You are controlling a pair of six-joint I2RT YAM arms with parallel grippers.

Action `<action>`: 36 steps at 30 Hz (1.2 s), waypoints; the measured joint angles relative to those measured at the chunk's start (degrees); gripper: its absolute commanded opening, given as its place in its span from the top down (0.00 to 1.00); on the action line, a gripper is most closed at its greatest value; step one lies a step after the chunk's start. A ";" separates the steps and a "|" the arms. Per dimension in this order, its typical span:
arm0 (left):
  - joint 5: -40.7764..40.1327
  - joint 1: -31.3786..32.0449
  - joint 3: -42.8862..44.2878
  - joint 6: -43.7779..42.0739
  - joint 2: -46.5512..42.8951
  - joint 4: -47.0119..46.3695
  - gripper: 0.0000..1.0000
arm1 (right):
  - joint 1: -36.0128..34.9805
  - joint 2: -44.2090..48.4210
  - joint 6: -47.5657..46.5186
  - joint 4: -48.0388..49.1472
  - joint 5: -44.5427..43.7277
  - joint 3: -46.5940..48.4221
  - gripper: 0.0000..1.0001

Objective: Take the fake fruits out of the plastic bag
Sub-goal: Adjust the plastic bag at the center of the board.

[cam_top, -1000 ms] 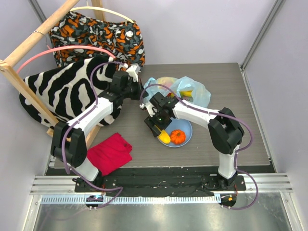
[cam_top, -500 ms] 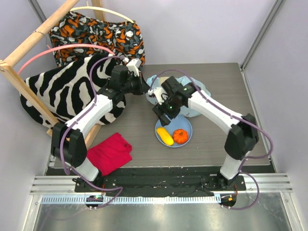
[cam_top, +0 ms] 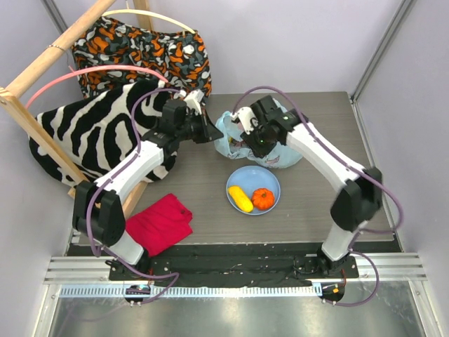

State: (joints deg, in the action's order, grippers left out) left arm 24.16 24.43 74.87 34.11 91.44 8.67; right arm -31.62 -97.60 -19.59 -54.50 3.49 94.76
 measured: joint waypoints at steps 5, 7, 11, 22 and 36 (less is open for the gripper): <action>0.81 0.00 -5.20 -0.68 -3.74 0.35 1.00 | 4.26 -13.38 -0.70 3.65 -6.43 0.11 0.73; 1.27 0.00 -6.54 -1.68 -5.25 0.59 1.00 | 6.58 -16.72 -1.09 4.85 -8.22 0.68 0.72; 2.29 0.72 -6.73 -4.63 -6.14 1.07 1.00 | 10.93 -22.16 -1.88 6.29 -10.88 8.55 0.69; 2.99 0.63 19.61 -15.17 4.94 4.24 1.00 | 18.71 -24.35 -6.88 14.60 -18.53 27.87 0.62; 8.55 1.01 -11.56 -20.98 -17.03 12.07 1.00 | 14.62 17.35 -5.97 2.40 -10.86 -31.43 0.50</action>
State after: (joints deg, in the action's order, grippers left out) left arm 32.71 25.43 63.31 13.13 74.41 20.73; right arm -16.99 -80.25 -25.56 -52.10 -7.38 63.33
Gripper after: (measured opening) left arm 0.011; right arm 0.495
